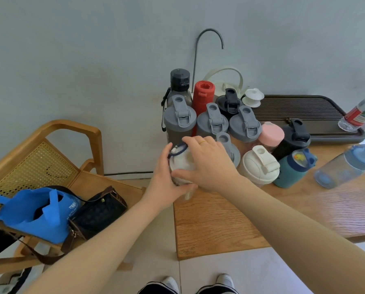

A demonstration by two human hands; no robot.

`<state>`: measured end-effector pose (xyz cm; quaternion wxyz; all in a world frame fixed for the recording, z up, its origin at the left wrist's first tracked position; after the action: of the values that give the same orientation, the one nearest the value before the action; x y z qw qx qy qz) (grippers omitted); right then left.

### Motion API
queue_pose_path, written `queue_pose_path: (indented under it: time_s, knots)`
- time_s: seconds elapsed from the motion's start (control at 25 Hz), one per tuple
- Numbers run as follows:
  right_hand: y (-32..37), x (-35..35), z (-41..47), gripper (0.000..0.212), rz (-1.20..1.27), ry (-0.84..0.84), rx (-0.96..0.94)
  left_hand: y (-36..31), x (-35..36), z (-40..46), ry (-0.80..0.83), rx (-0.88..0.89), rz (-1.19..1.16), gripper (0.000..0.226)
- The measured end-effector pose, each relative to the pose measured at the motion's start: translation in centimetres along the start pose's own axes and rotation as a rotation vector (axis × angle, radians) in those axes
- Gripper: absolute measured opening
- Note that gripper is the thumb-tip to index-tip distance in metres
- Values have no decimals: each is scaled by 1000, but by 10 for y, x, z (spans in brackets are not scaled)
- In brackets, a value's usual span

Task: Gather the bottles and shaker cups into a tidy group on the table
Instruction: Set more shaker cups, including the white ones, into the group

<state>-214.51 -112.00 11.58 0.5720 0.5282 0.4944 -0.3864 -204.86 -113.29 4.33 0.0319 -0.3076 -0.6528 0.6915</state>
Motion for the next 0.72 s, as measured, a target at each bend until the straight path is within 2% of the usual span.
queue_pose_path:
  time_s: [0.12, 0.2, 0.28, 0.36, 0.44, 0.52, 0.6, 0.72]
  knots:
    - [8, 5, 9, 71, 62, 217, -177, 1, -10, -9, 6, 5, 29, 101]
    - [11, 2, 11, 75, 85, 360, -285, 5, -23, -7, 111, -2, 90, 96]
    - [14, -2, 14, 80, -29, 395, -391, 13, -26, 0, 265, -34, 144, 103]
    - [16, -3, 14, 82, -124, 428, -427, 18, -19, 6, 346, -61, 150, 109]
    - [8, -3, 9, 80, -49, 407, -396, 15, -10, 12, 300, -37, 96, 100]
    - [-17, -6, 2, 88, 104, 240, -313, 13, -3, 17, 219, -3, 30, 88]
    - [-58, -2, -10, 98, 205, 66, -119, 13, 0, 20, 163, 5, 6, 86]
    - [-107, 16, -27, 100, 254, 16, 159, 18, -2, 28, 112, 0, -16, 86]
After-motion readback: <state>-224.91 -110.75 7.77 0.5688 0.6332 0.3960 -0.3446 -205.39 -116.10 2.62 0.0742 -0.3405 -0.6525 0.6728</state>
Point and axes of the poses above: each hand's wrist, its own z-axis towards the middle knuckle, its own x-axis out of the palm, y = z × x, the point moved 6 cm from there along z, towards the middle knuckle, and after that the axes turned 4 degrees about y, right-handed, at the moved point
